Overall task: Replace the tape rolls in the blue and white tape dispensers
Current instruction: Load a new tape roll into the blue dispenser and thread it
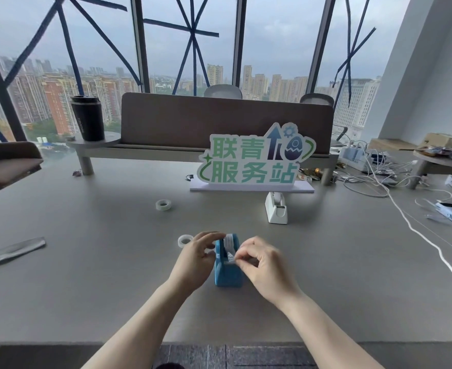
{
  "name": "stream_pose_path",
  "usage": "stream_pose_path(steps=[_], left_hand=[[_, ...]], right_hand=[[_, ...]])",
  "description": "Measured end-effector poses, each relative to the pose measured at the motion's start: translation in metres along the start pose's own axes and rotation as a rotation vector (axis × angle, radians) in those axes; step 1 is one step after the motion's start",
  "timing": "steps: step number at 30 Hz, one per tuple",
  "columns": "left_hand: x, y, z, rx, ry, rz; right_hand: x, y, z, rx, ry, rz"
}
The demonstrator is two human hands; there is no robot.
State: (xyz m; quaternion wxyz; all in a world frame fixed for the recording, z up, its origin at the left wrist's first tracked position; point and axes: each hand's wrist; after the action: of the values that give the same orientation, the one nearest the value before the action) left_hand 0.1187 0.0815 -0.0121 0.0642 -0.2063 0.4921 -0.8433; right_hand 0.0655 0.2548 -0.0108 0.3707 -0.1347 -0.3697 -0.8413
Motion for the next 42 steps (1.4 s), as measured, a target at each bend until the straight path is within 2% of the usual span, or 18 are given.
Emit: stream_pose_path(steps=[9,23,26,29,32,35,42], left_hand=[[-0.011,0.006,-0.002,0.006,0.015,0.036],[-0.024,-0.001,0.002,-0.035,0.02,0.119],[-0.027,0.003,0.003,-0.023,0.027,0.132],[-0.029,0.004,0.005,-0.004,0.04,0.139],[-0.03,0.003,0.004,0.006,0.081,0.147],[-0.03,0.004,0.005,0.003,0.089,0.148],[-0.025,0.012,0.001,-0.065,0.1,0.197]], right_hand=[[-0.017,0.009,0.0,0.024,-0.028,0.032],[-0.033,0.003,-0.01,-0.145,0.012,0.054],[-0.038,0.005,-0.004,-0.119,-0.051,0.047],[-0.033,0.0,-0.001,-0.081,-0.117,-0.063],[-0.024,-0.004,-0.002,-0.096,0.053,-0.24],[-0.017,-0.004,-0.004,-0.032,0.218,-0.285],[-0.008,-0.013,-0.006,0.08,0.272,-0.273]])
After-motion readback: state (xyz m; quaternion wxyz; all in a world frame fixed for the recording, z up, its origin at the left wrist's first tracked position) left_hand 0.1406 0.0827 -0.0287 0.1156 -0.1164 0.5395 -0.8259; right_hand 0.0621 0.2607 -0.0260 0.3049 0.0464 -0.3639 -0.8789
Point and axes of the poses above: each hand's wrist, its own x-axis towards the middle knuckle, its own z-axis out of the back of the hand, y = z × x, and after that the axes turned 6 degrees about -x, right-handed
